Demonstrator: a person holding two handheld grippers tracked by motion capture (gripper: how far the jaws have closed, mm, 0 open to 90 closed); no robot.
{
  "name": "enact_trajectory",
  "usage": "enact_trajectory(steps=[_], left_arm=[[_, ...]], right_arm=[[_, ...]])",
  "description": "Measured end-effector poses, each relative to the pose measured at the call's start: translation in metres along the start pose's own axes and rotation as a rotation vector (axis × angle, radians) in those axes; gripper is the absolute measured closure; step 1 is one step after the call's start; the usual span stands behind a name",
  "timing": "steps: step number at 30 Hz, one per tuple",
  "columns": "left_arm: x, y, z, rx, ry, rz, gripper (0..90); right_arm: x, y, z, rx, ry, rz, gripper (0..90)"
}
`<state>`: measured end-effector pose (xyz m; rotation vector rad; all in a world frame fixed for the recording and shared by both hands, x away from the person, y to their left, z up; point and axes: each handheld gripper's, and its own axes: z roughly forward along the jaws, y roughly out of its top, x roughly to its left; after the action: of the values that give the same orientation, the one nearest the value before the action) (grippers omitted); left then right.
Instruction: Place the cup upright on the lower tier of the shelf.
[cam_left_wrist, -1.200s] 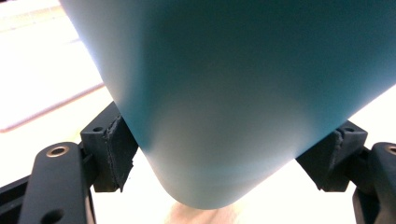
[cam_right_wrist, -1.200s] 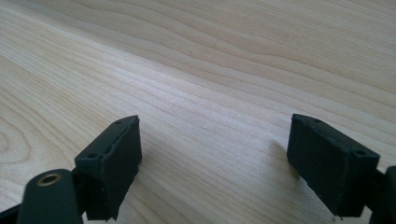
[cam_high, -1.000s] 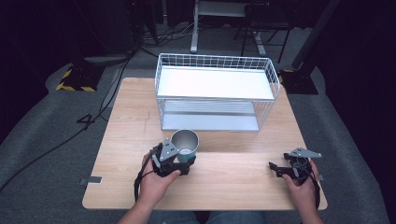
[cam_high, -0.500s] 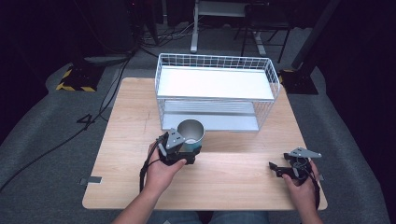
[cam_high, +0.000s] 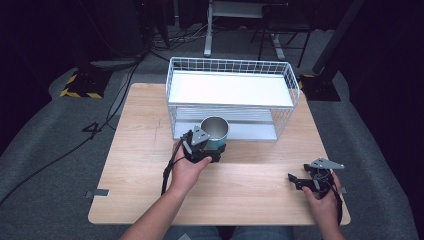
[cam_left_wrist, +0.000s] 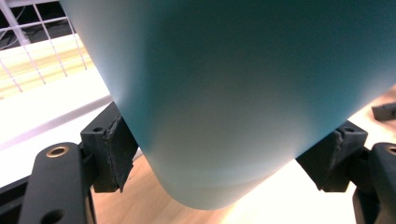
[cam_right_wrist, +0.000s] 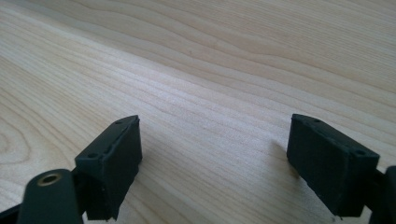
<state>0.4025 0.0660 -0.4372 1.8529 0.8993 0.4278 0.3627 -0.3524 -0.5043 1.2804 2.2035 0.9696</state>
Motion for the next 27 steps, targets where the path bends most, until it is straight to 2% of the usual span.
enact_trajectory(steps=[2, 7, 10, 12, 14, 20, 25, 27], left_arm=[[0.002, 0.003, 0.009, -0.003, 0.002, -0.010, 22.7], [0.003, 0.005, 0.020, -0.005, 0.006, -0.022, 22.7], [0.006, 0.006, 0.028, -0.017, 0.012, -0.042, 22.7], [0.011, 0.008, 0.036, -0.018, 0.014, -0.072, 22.7], [0.013, 0.008, 0.040, -0.015, 0.019, -0.079, 22.7], [0.019, 0.012, 0.057, 0.008, 0.057, -0.050, 22.7], [0.019, 0.015, 0.067, 0.001, 0.070, -0.052, 22.7], [0.019, 0.017, 0.075, -0.003, 0.102, -0.069, 22.7]], right_arm=[[0.000, 0.000, 0.000, 0.000, 0.000, 0.000, 18.4], [0.000, 0.000, 0.000, -0.001, -0.003, 0.000, 18.5], [0.001, 0.000, 0.000, -0.002, -0.005, 0.001, 18.6], [0.001, 0.000, 0.000, -0.001, -0.005, 0.001, 18.6], [0.000, 0.000, 0.000, -0.002, -0.005, 0.001, 18.6], [0.000, 0.000, 0.000, -0.002, -0.005, 0.001, 18.6], [0.000, 0.000, 0.000, -0.002, -0.005, 0.001, 18.6], [0.000, 0.000, 0.000, -0.001, -0.005, 0.001, 18.6]])
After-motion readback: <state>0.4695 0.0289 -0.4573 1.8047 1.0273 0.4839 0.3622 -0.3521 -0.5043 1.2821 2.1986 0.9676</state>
